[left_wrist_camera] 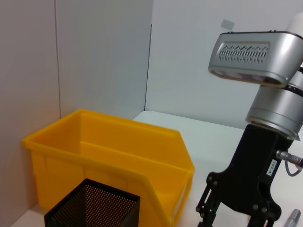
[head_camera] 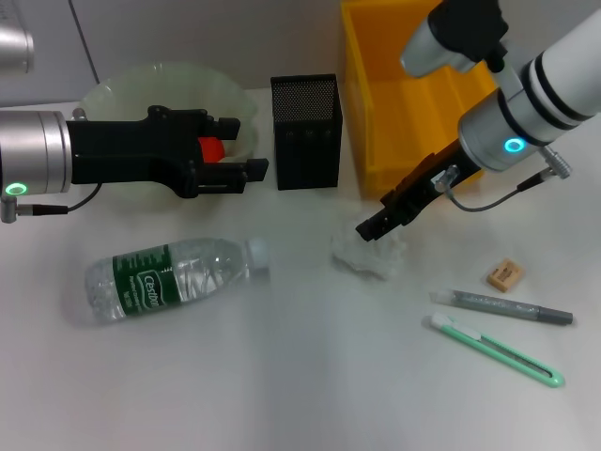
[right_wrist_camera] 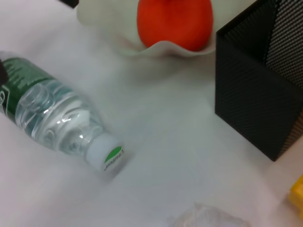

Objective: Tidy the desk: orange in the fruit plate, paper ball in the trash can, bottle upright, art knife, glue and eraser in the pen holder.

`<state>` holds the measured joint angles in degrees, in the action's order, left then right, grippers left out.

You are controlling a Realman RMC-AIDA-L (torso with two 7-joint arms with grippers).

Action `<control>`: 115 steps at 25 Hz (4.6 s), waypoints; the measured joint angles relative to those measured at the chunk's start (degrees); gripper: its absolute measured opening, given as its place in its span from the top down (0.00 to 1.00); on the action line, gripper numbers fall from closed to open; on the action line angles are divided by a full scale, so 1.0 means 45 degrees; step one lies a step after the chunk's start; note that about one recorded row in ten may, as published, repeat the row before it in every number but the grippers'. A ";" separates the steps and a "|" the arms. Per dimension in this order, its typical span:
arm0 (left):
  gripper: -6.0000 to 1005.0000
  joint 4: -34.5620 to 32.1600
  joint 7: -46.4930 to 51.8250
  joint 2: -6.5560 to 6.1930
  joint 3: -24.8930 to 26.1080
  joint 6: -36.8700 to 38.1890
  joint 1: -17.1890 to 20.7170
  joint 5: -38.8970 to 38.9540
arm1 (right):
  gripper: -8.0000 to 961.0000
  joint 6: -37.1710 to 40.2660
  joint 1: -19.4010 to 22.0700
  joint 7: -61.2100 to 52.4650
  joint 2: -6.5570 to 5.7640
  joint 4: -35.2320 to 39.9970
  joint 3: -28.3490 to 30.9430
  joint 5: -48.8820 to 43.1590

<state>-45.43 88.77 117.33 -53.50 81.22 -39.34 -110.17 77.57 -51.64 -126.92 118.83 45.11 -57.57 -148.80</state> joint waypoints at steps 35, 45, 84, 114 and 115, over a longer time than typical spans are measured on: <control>0.29 0.0000 0.0028 -0.0001 -0.0180 -0.0176 -0.0026 -0.0010 | 0.57 0.0120 0.0154 -0.0419 0.0043 0.0685 -0.0573 0.0310; 0.29 -0.0068 0.0008 -0.0014 -0.0181 -0.0177 0.0022 -0.0009 | 0.65 0.1740 0.1782 -0.0863 0.0050 0.5540 -0.0559 0.2135; 0.29 -0.0116 0.0005 -0.0043 -0.0179 -0.0176 0.0083 -0.0262 | 0.49 -0.4420 0.2677 -0.1488 0.0001 0.4785 -0.0877 0.0413; 0.29 -0.0644 0.0724 -0.0031 -0.0080 -0.0260 0.0339 -0.1048 | 0.32 0.2980 0.6498 0.4986 -0.0114 0.5969 0.3107 1.0341; 0.29 -0.0644 0.0724 -0.0031 -0.0080 -0.0260 0.0339 -0.1048 | 0.32 0.3481 0.6587 0.5326 -0.0164 0.5738 0.3392 1.0570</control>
<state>-48.33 92.03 117.20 -53.87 80.05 -37.81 -114.88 93.23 -22.00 -102.96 118.09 70.93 -42.31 -101.24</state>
